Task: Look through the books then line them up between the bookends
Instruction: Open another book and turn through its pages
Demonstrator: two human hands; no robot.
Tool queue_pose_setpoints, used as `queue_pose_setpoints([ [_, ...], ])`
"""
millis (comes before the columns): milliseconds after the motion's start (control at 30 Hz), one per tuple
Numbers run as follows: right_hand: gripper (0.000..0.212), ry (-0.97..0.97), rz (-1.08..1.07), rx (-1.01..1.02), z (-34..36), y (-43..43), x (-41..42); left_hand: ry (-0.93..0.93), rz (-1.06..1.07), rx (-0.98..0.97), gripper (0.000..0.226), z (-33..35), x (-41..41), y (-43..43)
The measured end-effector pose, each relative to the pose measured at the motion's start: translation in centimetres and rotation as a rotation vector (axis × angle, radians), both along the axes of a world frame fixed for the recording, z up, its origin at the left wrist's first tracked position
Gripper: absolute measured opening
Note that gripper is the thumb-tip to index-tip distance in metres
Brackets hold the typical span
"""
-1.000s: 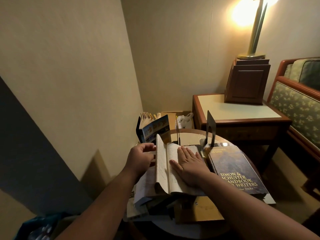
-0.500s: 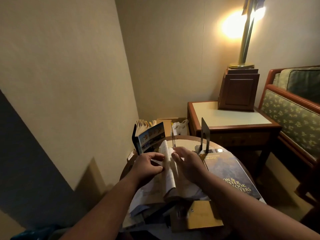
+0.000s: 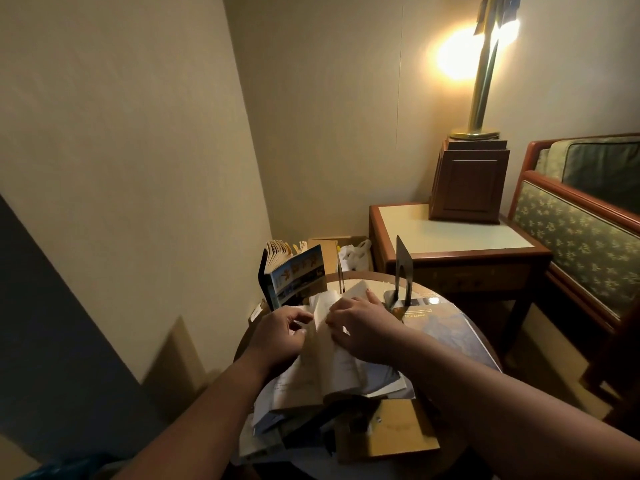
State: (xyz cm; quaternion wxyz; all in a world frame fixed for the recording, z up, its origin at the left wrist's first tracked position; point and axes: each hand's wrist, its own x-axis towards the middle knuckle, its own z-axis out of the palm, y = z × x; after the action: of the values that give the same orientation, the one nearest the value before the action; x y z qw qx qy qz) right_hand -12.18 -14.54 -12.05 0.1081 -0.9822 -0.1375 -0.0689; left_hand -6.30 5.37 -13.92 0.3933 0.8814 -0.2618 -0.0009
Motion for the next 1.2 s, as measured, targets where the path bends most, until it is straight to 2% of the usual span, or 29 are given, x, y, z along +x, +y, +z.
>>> queue_pose_setpoints([
  [133,0.027,0.021,0.012,-0.107,-0.4,-0.1,-0.2,-0.169,0.009,0.111,0.029,-1.2,0.6,1.5],
  [333,0.024,0.060,-0.005,-0.079,-0.6,0.8,-0.3,-0.229,-0.063,0.161,0.027,-2.7,0.7,2.0],
  [400,0.037,0.099,-0.037,-0.088,-0.7,1.5,-0.1,-0.243,-0.058,0.155,0.027,-3.0,0.7,2.0],
  [500,0.072,0.139,-0.154,-0.039,-1.5,2.6,-0.5,-0.250,-0.051,0.151,0.026,-3.4,0.6,1.9],
  [567,0.080,0.125,-0.194,-0.043,-1.9,3.0,-0.9,-0.253,-0.045,0.155,0.026,-3.5,0.5,1.9],
  [667,0.071,0.088,-0.216,0.042,-1.8,3.2,-1.1,-0.263,-0.055,0.153,0.023,-3.5,0.3,1.9],
  [800,0.053,0.097,-0.288,0.289,-0.9,2.8,-1.3,-0.233,-0.084,0.141,0.021,-2.7,0.1,1.7],
  [1033,0.029,0.090,-0.403,0.734,-0.2,-0.4,-2.6,-0.140,-0.183,0.199,0.047,-1.3,0.0,0.0],
  [1100,0.028,0.072,-0.421,0.771,-0.5,-1.3,-3.1,-0.073,-0.223,0.218,0.051,-1.3,0.2,-0.8],
  [1200,0.036,0.018,-0.439,0.706,-1.9,-2.2,-3.4,-0.031,-0.242,0.280,0.058,-1.5,0.5,-1.4],
])
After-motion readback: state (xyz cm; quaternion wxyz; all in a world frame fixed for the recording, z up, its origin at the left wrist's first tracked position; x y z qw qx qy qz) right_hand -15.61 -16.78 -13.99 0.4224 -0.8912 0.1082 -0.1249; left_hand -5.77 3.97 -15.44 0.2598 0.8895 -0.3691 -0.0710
